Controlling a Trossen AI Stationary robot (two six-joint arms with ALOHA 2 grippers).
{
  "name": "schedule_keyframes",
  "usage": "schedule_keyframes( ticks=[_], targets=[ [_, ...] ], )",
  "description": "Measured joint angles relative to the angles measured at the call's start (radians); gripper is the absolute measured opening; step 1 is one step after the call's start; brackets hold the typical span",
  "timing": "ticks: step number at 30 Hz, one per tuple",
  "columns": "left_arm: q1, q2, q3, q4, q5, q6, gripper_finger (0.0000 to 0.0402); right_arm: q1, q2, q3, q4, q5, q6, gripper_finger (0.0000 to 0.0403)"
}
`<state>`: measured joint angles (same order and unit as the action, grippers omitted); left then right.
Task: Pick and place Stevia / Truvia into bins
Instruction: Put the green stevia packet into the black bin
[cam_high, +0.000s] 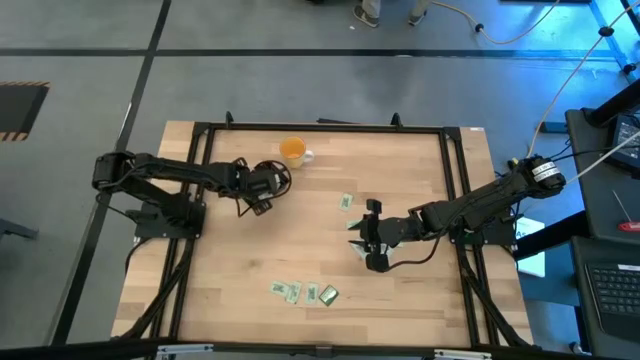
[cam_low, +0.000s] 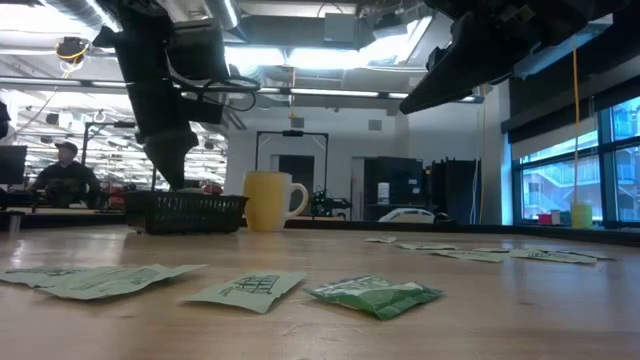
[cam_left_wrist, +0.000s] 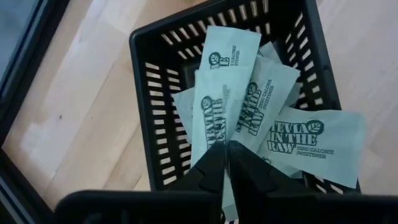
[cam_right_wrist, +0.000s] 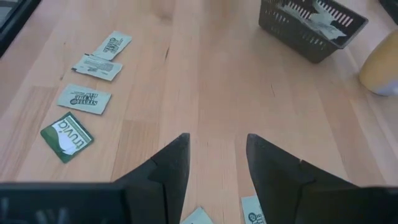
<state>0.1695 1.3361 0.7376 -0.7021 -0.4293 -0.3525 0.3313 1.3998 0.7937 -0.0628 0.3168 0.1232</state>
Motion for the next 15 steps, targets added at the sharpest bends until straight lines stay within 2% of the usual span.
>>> schedule_keyframes(
  ticks=[7, 11, 15],
  targets=[
    [0.003, -0.001, 0.001, 0.001, 0.006, -0.001, 0.0065, -0.001, 0.0, 0.0, 0.004, 0.004, 0.027, 0.0162],
    [-0.019, -0.038, 0.002, 0.025, 0.021, -0.001, 0.0074, -0.034, 0.0, 0.0, 0.015, 0.061, 0.137, 0.0162],
    [-0.06, -0.094, 0.002, 0.134, 0.021, 0.018, 0.0073, -0.082, 0.014, 0.001, 0.019, 0.07, 0.136, 0.0162]
  ],
)
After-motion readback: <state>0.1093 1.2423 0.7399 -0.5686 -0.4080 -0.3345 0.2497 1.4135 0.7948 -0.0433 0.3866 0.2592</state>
